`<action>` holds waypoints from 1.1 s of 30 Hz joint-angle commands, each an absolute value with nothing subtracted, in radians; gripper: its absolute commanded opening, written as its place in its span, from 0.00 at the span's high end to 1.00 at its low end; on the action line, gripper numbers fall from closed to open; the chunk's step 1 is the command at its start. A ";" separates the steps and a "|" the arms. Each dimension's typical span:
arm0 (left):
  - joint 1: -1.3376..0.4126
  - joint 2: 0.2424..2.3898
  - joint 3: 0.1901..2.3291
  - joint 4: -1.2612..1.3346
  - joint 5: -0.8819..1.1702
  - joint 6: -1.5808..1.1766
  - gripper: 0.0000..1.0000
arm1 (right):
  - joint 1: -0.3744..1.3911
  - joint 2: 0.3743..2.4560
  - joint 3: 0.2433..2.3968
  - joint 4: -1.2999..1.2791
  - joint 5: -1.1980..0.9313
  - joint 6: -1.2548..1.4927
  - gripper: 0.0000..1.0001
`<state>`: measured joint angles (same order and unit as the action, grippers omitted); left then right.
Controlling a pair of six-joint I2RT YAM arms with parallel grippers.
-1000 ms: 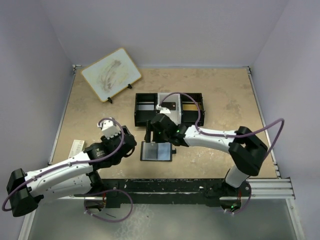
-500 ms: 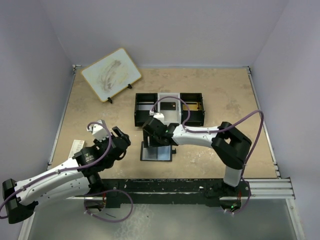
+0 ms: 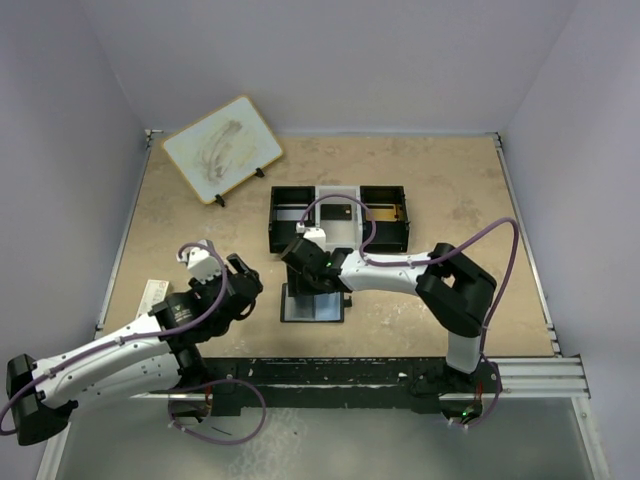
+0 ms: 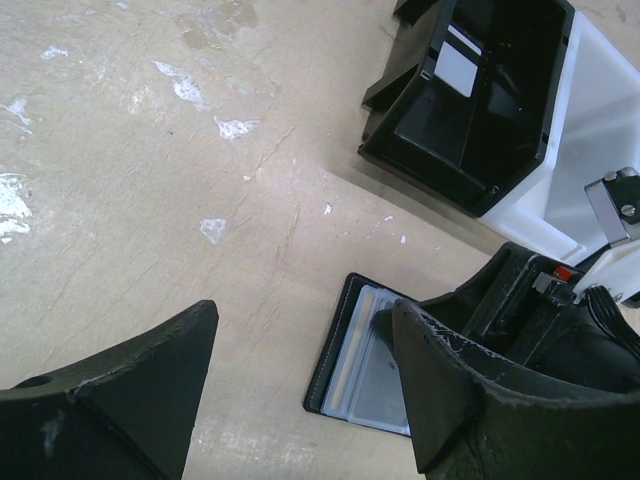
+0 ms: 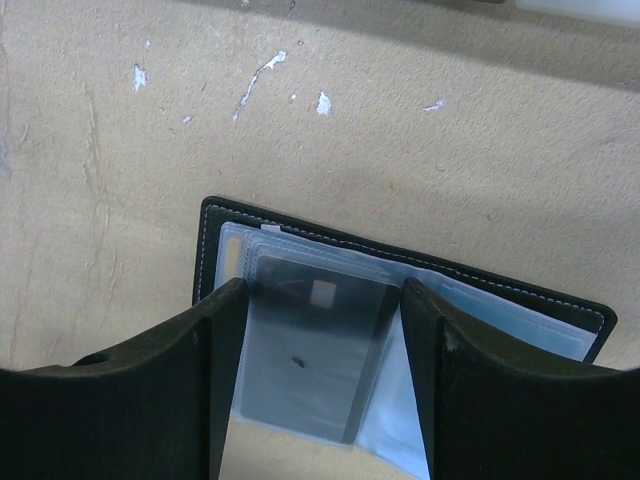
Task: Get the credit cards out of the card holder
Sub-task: Remove the credit card from the card holder.
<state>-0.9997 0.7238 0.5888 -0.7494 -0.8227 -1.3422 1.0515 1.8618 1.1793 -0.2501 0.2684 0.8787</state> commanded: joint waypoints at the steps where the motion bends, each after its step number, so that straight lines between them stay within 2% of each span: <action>1: -0.999 0.734 0.591 -0.727 -0.827 -1.330 0.31 | 1.060 1.849 1.138 -0.228 0.229 0.920 0.37; 7: -0.999 0.749 0.591 -0.720 -0.824 -1.336 0.31 | 1.061 1.885 1.153 -0.262 0.288 0.905 0.33; 14: -0.999 0.728 0.588 -0.725 -0.847 -1.348 0.32 | 1.062 1.896 1.149 -0.283 0.334 0.902 0.40; 17: -0.999 0.735 0.587 -0.724 -0.845 -1.350 0.32 | 1.066 1.927 1.175 -0.318 0.357 0.900 0.36; 24: -0.999 0.737 0.591 -0.715 -0.846 -1.352 0.32 | 1.082 1.946 1.184 -0.345 0.394 0.920 0.37; 30: -0.998 0.742 0.585 -0.713 -0.846 -1.351 0.32 | 1.091 1.950 1.182 -0.358 0.407 0.932 0.42; 33: -0.997 0.753 0.584 -0.710 -0.840 -1.348 0.32 | 1.091 1.929 1.154 -0.321 0.342 0.930 0.45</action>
<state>-0.9997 0.7437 0.5888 -0.7406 -0.8162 -1.3441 1.0863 1.8870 1.2011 -0.2768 0.3809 0.9173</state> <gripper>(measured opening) 0.680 0.585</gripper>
